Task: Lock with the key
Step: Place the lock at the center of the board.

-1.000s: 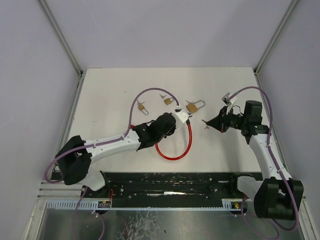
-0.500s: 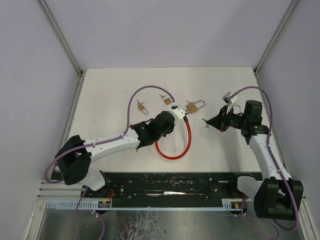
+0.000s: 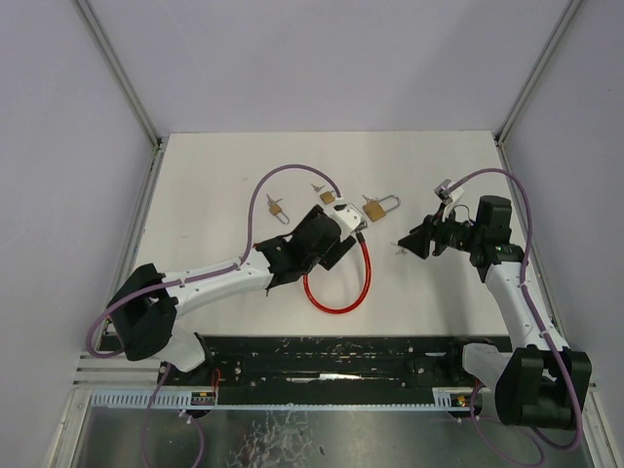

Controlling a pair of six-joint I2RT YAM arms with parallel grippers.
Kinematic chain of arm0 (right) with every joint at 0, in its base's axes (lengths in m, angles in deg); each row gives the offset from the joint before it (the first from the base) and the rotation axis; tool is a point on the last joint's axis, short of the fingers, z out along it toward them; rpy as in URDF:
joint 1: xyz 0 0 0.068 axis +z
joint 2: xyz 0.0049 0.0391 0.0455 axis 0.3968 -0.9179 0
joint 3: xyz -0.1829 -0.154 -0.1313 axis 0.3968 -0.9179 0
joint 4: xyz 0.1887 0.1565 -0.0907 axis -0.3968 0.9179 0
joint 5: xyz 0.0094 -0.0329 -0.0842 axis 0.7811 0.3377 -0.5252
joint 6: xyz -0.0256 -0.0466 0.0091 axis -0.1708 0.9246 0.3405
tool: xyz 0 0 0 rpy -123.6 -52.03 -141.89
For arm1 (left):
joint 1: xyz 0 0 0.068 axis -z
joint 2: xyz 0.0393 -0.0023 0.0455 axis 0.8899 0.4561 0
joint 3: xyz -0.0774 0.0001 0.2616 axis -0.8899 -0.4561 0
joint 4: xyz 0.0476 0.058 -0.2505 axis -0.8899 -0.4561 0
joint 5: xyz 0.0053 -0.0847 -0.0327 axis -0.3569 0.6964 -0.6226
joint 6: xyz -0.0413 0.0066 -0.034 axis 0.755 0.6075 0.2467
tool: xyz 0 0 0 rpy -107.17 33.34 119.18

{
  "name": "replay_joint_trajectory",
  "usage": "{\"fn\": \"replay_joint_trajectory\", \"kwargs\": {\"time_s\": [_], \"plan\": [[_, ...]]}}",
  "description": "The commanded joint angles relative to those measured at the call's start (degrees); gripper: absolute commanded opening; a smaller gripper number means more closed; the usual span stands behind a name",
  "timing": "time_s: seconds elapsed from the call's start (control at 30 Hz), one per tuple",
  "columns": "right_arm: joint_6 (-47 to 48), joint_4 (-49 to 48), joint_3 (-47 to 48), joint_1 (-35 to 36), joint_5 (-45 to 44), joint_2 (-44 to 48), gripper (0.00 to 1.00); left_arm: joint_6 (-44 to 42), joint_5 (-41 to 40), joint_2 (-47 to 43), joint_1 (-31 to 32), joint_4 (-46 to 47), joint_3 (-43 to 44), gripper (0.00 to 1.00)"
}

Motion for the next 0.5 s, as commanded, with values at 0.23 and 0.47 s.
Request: {"fn": "replay_joint_trajectory", "kwargs": {"time_s": [0.23,0.47], "plan": [[0.5,-1.9,-0.3,-0.2,-0.2,1.1,0.99,1.7,-1.6,0.4,0.1,2.2,2.5,1.00],[0.4,-1.8,-0.3,-0.2,0.0,1.0,0.99,1.8,-1.6,0.3,0.2,2.1,2.5,1.00]]}}
